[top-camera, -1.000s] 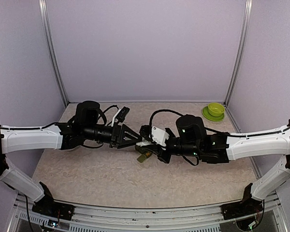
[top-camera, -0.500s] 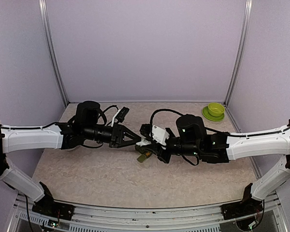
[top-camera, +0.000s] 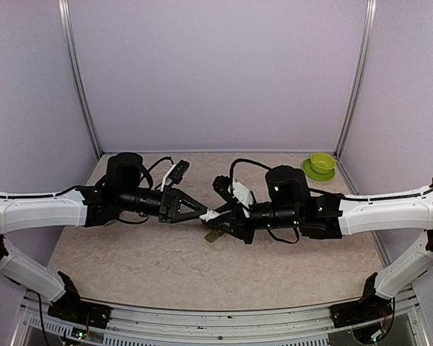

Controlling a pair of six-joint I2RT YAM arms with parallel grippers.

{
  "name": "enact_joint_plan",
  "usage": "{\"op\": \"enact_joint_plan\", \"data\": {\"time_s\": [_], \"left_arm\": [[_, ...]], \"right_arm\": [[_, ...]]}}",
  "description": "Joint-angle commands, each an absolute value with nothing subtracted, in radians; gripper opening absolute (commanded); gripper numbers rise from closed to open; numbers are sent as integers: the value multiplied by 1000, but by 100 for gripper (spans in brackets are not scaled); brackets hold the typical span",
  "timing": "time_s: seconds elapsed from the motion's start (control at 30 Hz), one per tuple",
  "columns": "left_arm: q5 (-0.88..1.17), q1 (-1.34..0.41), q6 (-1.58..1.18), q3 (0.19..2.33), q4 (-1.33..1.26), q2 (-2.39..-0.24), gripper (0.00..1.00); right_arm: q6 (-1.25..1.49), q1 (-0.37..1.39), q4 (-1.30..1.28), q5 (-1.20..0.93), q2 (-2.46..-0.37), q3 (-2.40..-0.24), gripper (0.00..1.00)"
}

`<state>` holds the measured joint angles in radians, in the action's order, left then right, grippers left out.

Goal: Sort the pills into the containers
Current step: Pass from the left arm to the right

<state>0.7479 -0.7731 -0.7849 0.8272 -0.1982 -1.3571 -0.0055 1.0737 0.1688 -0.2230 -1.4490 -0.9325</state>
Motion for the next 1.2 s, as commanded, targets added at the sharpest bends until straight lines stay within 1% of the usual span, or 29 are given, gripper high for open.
{"op": "enact_joint_plan", "data": {"time_s": [0.0, 0.1, 0.13, 0.17, 0.23, 0.27, 0.4, 0.6, 0.67, 0.83, 1.03, 1.17], "left_arm": [[801, -808, -724, 828, -357, -1317, 14], [795, -809, -723, 823, -353, -1311, 15], [794, -808, -723, 821, -353, -1310, 17], [790, -808, -724, 819, -351, -1310, 20], [782, -806, -727, 816, -345, -1310, 33], [780, -803, -729, 815, -343, -1311, 35], [778, -791, -741, 809, -342, -1317, 36], [781, -783, -745, 808, -342, -1314, 35], [784, -781, -744, 810, -337, -1314, 36], [787, -776, -738, 812, -315, -1317, 45], [789, -771, -703, 828, -239, -1325, 47], [794, -770, -698, 831, -230, -1327, 46]], "right_arm": [[106, 1078, 255, -390, -1445, -945, 3], [114, 1075, 259, -404, -1454, -950, 3], [114, 1075, 258, -405, -1458, -951, 3], [111, 1075, 257, -404, -1461, -951, 3], [105, 1074, 253, -399, -1468, -955, 3], [101, 1074, 249, -394, -1471, -958, 3], [88, 1074, 241, -377, -1482, -960, 3], [80, 1074, 238, -350, -1477, -952, 3], [76, 1074, 235, -329, -1472, -947, 3], [58, 1074, 229, -279, -1458, -936, 3], [40, 1068, 223, -248, -1442, -928, 3], [35, 1060, 219, -232, -1434, -927, 3]]}}
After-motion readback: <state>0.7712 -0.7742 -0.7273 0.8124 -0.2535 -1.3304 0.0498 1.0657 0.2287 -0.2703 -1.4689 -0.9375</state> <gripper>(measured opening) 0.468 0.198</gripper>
